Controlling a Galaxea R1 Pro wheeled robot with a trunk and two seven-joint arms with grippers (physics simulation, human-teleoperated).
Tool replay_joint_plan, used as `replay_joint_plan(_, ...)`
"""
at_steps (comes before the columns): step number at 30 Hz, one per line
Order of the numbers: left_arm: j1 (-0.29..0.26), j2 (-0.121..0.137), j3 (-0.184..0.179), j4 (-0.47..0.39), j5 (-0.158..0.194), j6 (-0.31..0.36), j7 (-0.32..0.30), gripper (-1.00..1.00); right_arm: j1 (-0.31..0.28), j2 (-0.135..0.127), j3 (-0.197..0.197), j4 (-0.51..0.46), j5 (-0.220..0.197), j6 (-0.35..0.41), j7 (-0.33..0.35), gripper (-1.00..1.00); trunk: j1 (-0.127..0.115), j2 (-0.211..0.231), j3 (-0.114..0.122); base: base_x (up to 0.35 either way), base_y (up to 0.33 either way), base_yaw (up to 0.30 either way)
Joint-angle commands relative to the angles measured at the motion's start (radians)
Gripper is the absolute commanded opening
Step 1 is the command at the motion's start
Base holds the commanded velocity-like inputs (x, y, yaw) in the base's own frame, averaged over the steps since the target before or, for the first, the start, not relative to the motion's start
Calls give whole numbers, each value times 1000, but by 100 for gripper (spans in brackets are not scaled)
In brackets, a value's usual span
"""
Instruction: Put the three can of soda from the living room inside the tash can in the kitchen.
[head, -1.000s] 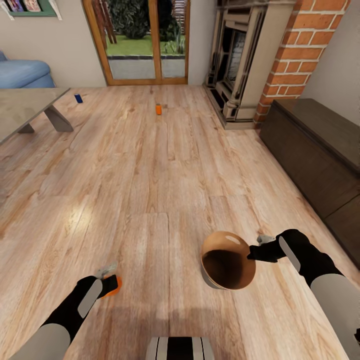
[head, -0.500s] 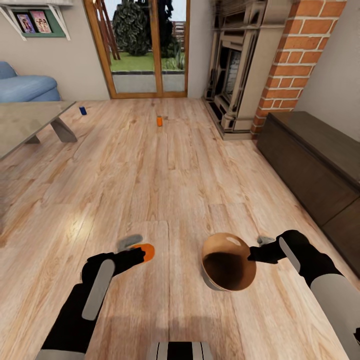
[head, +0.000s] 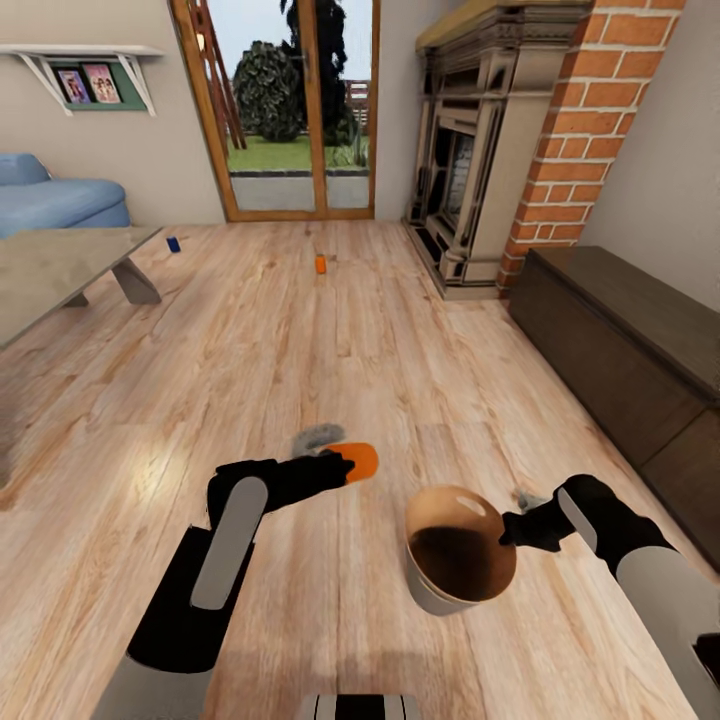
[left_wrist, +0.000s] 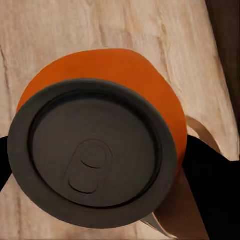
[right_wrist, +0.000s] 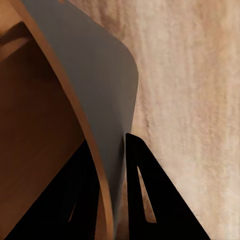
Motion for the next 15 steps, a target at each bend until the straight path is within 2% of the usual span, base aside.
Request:
replay_joint_plan(1,-4,0,-8,0,6,1,1,-100,-1,0,-1,5,-17,3,4,-100,0,0,4,0,0,0)
replay_joint_plan(9,-23,-4,-81,0,103,2,9,-100,-6,4,-2,46,-15,3,1,-100,-4,2,35,0,0,0)
replay_joint_plan(11,-40,-5,-110,5,148,2,9,-100,-6,5,-1,49,-15,3,1,-100,-5,3,43,0,0,0)
replay_joint_plan(12,-56,-5,-142,12,183,2,10,-100,-6,5,-1,50,-15,3,1,-100,-5,3,47,0,0,0)
replay_joint_plan(14,-73,-5,-177,22,218,2,12,-100,-7,6,-1,51,-15,3,0,-100,-6,3,54,0,0,0)
replay_joint_plan(15,-89,-5,-207,37,252,2,18,-100,-7,6,-1,51,-15,3,0,-100,-7,4,58,0,0,0)
